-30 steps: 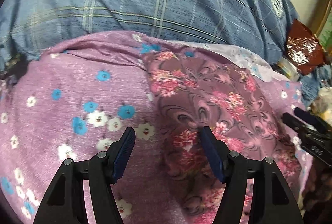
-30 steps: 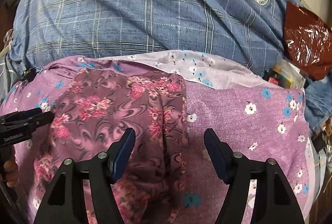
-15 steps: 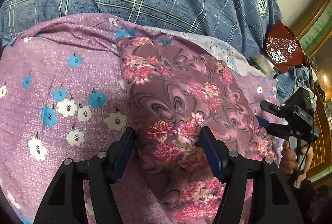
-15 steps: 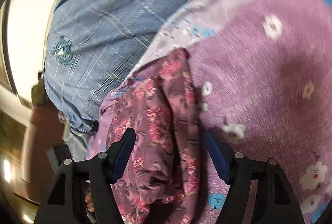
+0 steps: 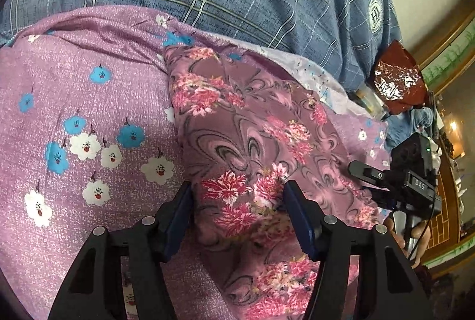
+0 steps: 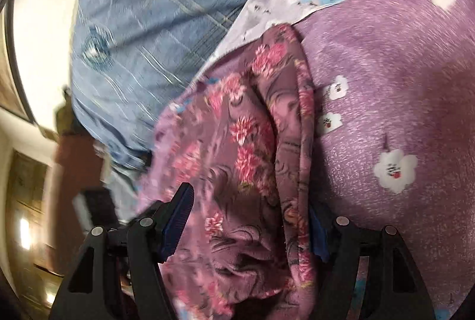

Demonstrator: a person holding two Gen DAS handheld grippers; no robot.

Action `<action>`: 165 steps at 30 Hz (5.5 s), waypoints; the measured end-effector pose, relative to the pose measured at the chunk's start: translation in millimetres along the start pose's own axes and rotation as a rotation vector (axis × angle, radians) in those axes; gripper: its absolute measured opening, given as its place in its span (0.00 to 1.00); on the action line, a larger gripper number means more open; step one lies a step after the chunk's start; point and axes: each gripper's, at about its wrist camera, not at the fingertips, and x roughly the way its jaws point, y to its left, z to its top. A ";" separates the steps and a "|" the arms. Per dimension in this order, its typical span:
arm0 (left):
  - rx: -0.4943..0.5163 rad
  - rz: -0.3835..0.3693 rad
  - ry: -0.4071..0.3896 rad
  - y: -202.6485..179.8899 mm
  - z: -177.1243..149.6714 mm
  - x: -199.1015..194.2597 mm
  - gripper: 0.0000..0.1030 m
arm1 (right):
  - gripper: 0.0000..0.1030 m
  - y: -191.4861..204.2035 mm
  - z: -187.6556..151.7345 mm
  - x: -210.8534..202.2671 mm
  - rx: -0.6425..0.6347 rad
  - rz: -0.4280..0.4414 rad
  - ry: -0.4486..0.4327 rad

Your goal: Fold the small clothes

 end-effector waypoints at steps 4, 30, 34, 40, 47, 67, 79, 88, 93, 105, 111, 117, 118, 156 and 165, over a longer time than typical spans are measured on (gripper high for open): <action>-0.043 -0.020 0.007 1.6 -0.8 8.3 0.60 | 0.70 6.7 -3.9 3.6 -0.009 -0.022 -0.021; 0.070 -0.029 -0.166 -42.2 -19.5 -75.7 0.22 | 0.26 100.1 -35.1 -37.8 -0.285 -0.194 -0.252; 0.076 -0.039 -0.195 -40.4 -23.3 -106.0 0.21 | 0.26 121.6 -44.3 -43.1 -0.315 -0.163 -0.271; 0.068 -0.047 -0.231 -20.5 -35.5 -159.1 0.21 | 0.26 155.8 -62.2 -39.9 -0.332 -0.076 -0.245; -0.012 0.008 -0.243 30.3 -52.7 -212.2 0.21 | 0.26 161.8 -78.7 12.0 -0.220 0.023 -0.072; -0.102 0.171 -0.194 76.5 -69.0 -230.7 0.22 | 0.39 133.9 -81.3 57.5 -0.127 -0.092 0.042; -0.020 0.277 -0.114 36.8 -74.4 -174.5 0.35 | 0.30 183.9 -96.7 39.7 -0.429 -0.093 -0.098; 0.064 0.372 -0.108 9.9 -74.9 -156.6 0.40 | 0.17 166.6 -86.8 60.7 -0.382 -0.196 -0.042; 0.083 0.434 -0.090 16.5 -77.4 -145.7 0.45 | 0.19 174.7 -97.1 87.5 -0.483 -0.323 0.002; 0.131 0.521 -0.283 -42.3 -122.0 -203.3 0.58 | 0.22 214.2 -135.8 33.3 -0.636 -0.473 -0.205; 0.124 0.494 -0.389 -78.8 -167.1 -262.0 0.66 | 0.24 239.7 -163.3 -17.0 -0.689 -0.523 -0.306; 0.191 0.576 -0.467 -135.5 -205.4 -309.7 0.75 | 0.34 269.3 -189.0 -68.7 -0.719 -0.561 -0.417; 0.200 0.584 -0.484 -146.0 -212.9 -318.2 0.75 | 0.36 272.7 -192.6 -76.0 -0.721 -0.564 -0.431; 0.150 0.647 -0.624 -198.8 -309.8 -418.4 0.87 | 0.57 314.7 -295.2 -171.5 -0.711 -0.583 -0.604; 0.153 0.666 -0.629 -198.5 -305.9 -410.0 0.87 | 0.57 315.2 -291.3 -167.4 -0.717 -0.583 -0.604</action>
